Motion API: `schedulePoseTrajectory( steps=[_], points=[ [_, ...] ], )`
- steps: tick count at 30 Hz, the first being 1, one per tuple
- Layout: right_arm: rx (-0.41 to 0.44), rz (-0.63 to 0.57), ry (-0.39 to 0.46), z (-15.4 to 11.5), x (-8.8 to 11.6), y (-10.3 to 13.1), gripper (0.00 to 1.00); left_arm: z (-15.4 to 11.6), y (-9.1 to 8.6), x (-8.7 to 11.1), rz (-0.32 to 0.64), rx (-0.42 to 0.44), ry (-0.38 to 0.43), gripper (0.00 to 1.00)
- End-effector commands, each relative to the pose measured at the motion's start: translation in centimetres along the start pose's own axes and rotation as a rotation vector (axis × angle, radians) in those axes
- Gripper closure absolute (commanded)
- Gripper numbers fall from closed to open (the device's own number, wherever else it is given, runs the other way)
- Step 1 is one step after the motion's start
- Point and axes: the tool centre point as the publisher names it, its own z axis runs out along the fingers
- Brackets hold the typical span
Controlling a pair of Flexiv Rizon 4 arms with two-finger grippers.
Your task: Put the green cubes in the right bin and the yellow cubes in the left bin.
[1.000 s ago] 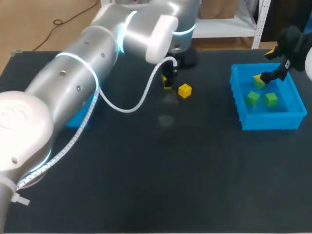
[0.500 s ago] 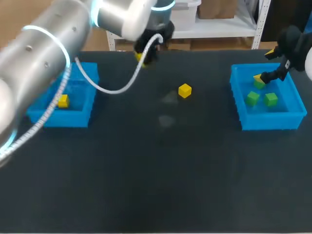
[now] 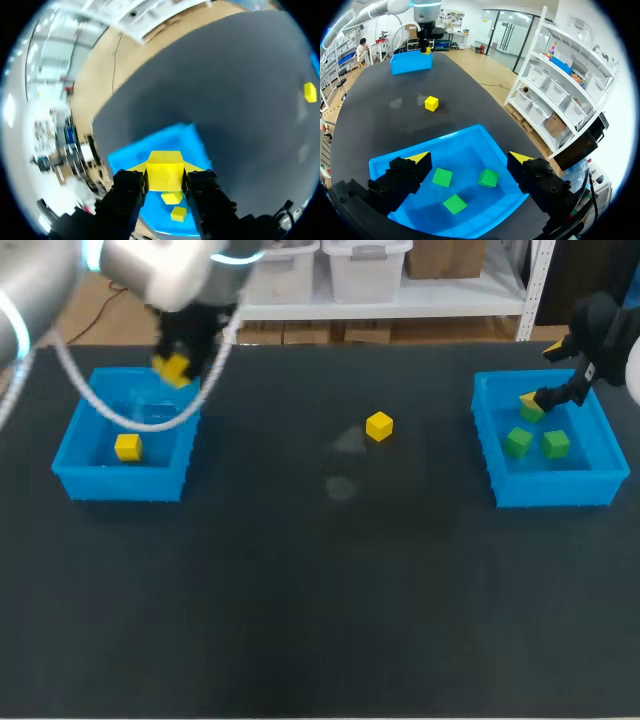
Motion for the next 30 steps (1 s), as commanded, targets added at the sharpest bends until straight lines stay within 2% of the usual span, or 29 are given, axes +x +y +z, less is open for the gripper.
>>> schedulePoseTrajectory(
  steps=[1, 6, 9, 10, 11, 12, 16, 24, 30],
  points=[
    [0.001, 0.000, 0.000, -0.1, 0.0, 0.1, 0.00, 2.5, 1.8, 13.3, -0.080, 0.089, -0.338, 1.00],
    [0.001, 0.000, 0.000, -0.1, 0.0, 0.1, 0.00, 3.7, 2.4, 15.7, -0.136, 0.102, -0.337, 1.00],
    [0.001, 0.000, 0.000, -0.1, 0.0, 0.1, 0.00, 4.5, 2.0, 15.9, -0.145, 0.120, -0.326, 1.00],
    [0.001, 0.000, 0.000, -0.1, 0.0, 0.1, 0.00, 4.6, 1.9, 15.8, -0.143, 0.120, -0.324, 0.97],
    [0.001, 0.000, 0.000, -0.1, 0.0, 0.1, 0.00, 4.7, 1.6, 15.7, -0.146, 0.123, -0.320, 0.54],
    [0.001, 0.000, 0.000, -0.1, 0.0, 0.1, 0.00, 4.7, 1.4, 15.6, -0.135, 0.132, -0.322, 0.00],
    [0.001, 0.000, 0.000, -0.1, 0.0, 0.1, 0.00, 4.2, 0.9, 14.6, -0.119, 0.151, -0.349, 0.00],
    [0.001, 0.000, 0.000, -0.1, 0.0, 0.1, 0.00, 1.6, -0.5, 11.9, -0.075, 0.166, -0.442, 0.00],
    [0.001, 0.000, 0.000, -0.1, 0.0, 0.1, 0.00, -1.4, -2.5, 9.4, -0.007, 0.115, -0.557, 0.00]
  ],
)
